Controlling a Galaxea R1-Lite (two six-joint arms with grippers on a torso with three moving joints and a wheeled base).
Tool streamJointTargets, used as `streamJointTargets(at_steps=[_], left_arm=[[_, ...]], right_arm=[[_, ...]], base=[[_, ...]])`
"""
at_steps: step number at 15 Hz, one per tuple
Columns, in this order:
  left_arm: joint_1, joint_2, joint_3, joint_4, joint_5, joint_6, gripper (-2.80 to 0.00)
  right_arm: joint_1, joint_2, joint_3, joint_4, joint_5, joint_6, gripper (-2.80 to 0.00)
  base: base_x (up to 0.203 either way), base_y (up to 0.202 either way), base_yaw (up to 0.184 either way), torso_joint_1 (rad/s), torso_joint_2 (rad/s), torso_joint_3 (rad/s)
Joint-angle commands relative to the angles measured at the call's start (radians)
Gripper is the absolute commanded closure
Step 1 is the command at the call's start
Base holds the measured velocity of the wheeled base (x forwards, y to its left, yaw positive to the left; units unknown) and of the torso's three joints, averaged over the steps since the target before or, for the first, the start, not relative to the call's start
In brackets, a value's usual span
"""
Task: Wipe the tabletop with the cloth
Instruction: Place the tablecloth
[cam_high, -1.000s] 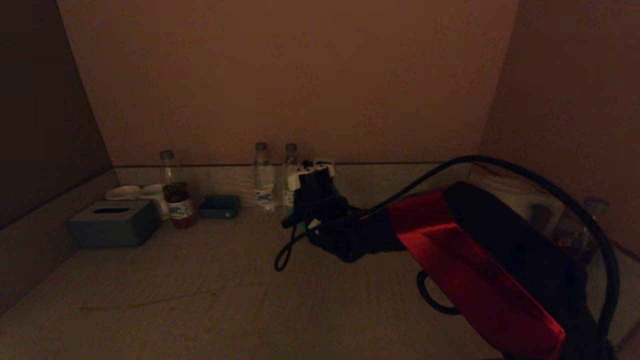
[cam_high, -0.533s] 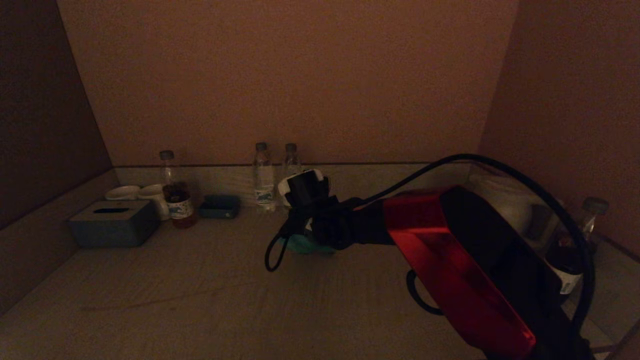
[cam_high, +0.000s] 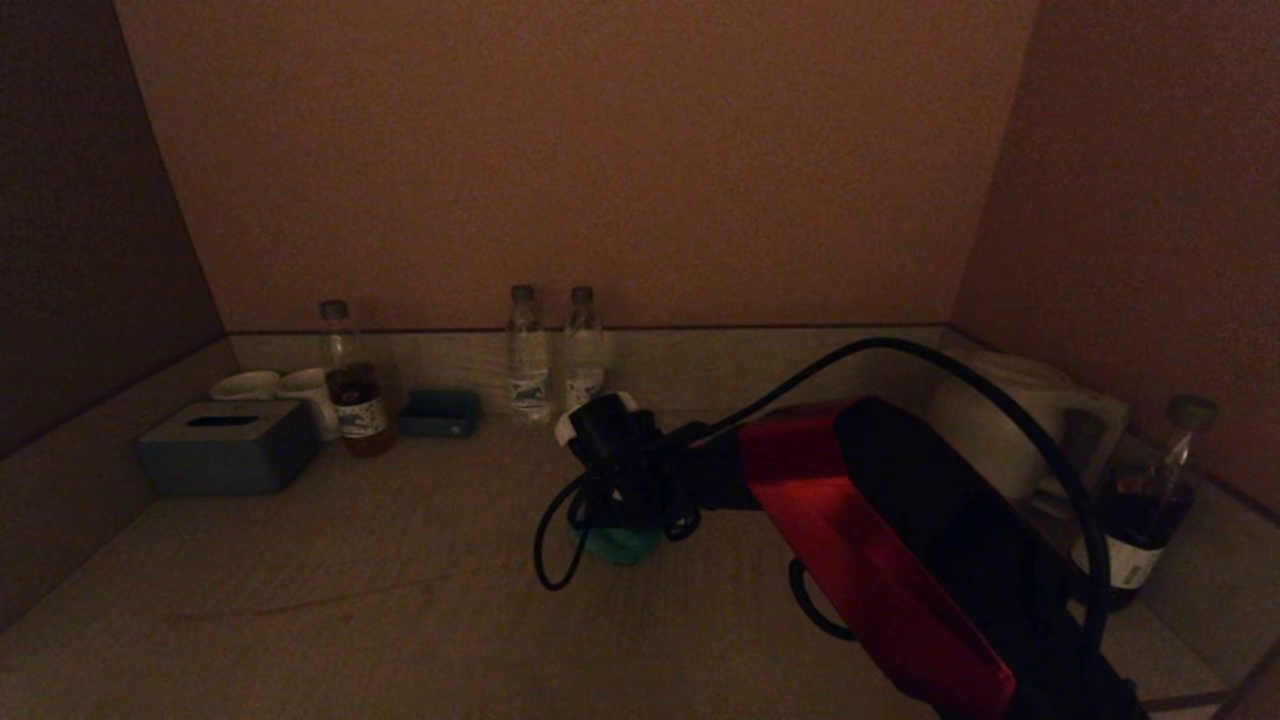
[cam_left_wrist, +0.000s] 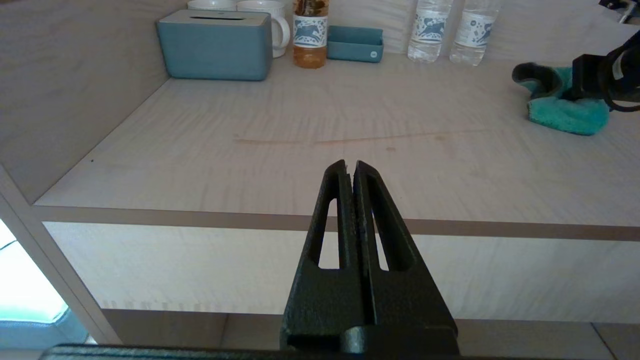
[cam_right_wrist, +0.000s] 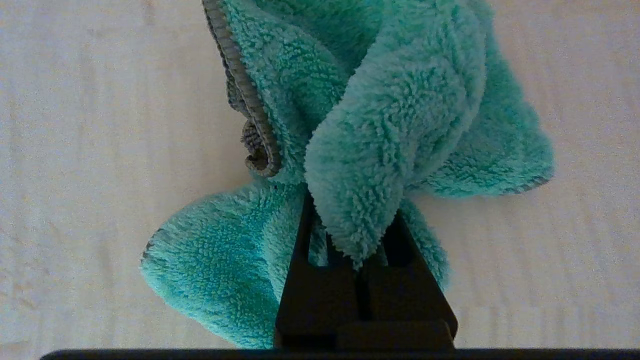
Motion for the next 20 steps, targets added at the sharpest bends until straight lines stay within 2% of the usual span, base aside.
streamJointTargets(at_steps=[1,2,9,13,16,18,20], left_arm=[[-0.001,0.000,0.000,0.000,0.000,-0.001,0.00],[0.001,0.000,0.000,-0.001,0.000,-0.001,0.00],[0.001,0.000,-0.001,0.001,0.000,-0.001,0.00],[0.001,0.000,0.000,0.001,0.000,-0.001,0.00],[0.001,0.000,-0.001,0.001,0.000,-0.001,0.00],[0.001,0.000,0.000,0.001,0.000,-0.001,0.00],[-0.001,0.000,0.000,0.001,0.000,-0.001,0.00]], right_arm=[[0.004,0.013,0.001,-0.011,0.052,0.000,0.00],[0.018,0.014,0.001,-0.029,0.080,-0.006,0.00],[0.060,-0.017,0.001,-0.031,0.080,-0.017,0.00],[0.163,-0.050,0.001,-0.031,0.080,-0.034,0.00],[0.179,-0.062,0.001,-0.031,0.080,-0.041,0.00],[0.246,-0.091,0.001,-0.031,0.080,-0.048,0.00],[0.273,-0.101,0.001,-0.028,0.080,-0.048,0.00]], base=[[0.000,0.000,0.000,0.000,0.00,0.000],[0.000,0.000,0.000,0.000,0.00,0.000],[0.000,0.000,0.000,0.000,0.00,0.000],[0.000,0.000,0.000,0.000,0.00,0.000],[0.000,0.000,0.000,0.000,0.00,0.000],[0.000,0.000,0.000,0.000,0.00,0.000],[0.000,0.000,0.000,0.000,0.00,0.000]])
